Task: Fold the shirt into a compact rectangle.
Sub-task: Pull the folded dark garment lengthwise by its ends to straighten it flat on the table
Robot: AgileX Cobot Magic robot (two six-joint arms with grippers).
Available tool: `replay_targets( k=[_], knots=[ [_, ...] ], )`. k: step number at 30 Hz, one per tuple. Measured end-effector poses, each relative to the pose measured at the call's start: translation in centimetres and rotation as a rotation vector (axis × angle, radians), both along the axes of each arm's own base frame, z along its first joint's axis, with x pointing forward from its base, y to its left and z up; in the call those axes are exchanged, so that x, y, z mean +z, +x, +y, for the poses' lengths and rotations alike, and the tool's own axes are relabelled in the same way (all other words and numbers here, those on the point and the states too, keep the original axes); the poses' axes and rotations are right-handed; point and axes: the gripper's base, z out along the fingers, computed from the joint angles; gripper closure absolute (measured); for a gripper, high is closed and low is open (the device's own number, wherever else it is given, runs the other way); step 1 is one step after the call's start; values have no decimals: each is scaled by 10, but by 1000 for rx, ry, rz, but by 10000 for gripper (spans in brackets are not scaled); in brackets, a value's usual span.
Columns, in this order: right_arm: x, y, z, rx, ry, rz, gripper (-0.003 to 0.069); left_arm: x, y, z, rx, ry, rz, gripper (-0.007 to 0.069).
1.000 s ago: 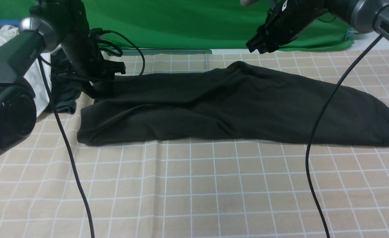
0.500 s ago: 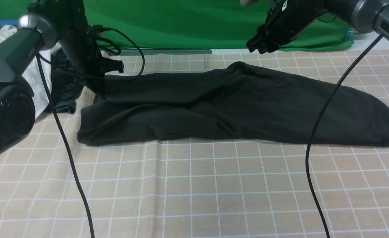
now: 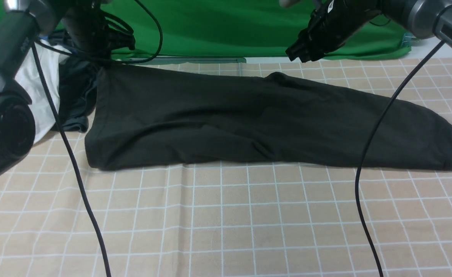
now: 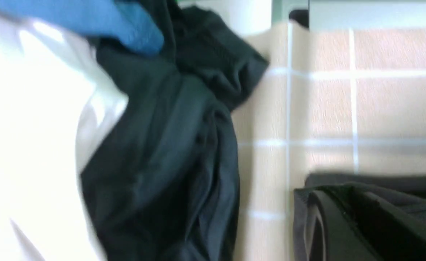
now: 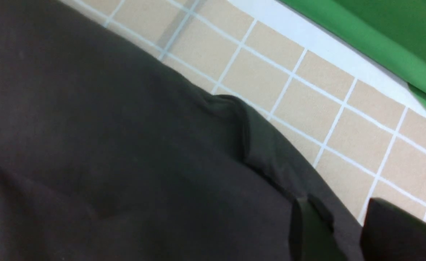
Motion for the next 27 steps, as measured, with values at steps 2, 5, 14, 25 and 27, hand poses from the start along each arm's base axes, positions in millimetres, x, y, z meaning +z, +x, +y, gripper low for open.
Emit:
replay_targets(
  k=[2,5,14,25,27],
  knots=[
    [0,0,0,0,0,-1,407,-6,7,0,-7,4,-49,589],
    [0,0,0,0,-2,6,407,-8,11,0,-12,6,-85,582],
    [15,-20,-14,-8,-115,134,445,49,-8,-6,-46,49,-109,496],
    [66,-73,-85,-140,-36,251,620,97,-97,-7,-89,-29,79,609],
    [66,-85,-98,-168,-23,278,620,84,-124,-8,-81,-59,153,607]
  ],
)
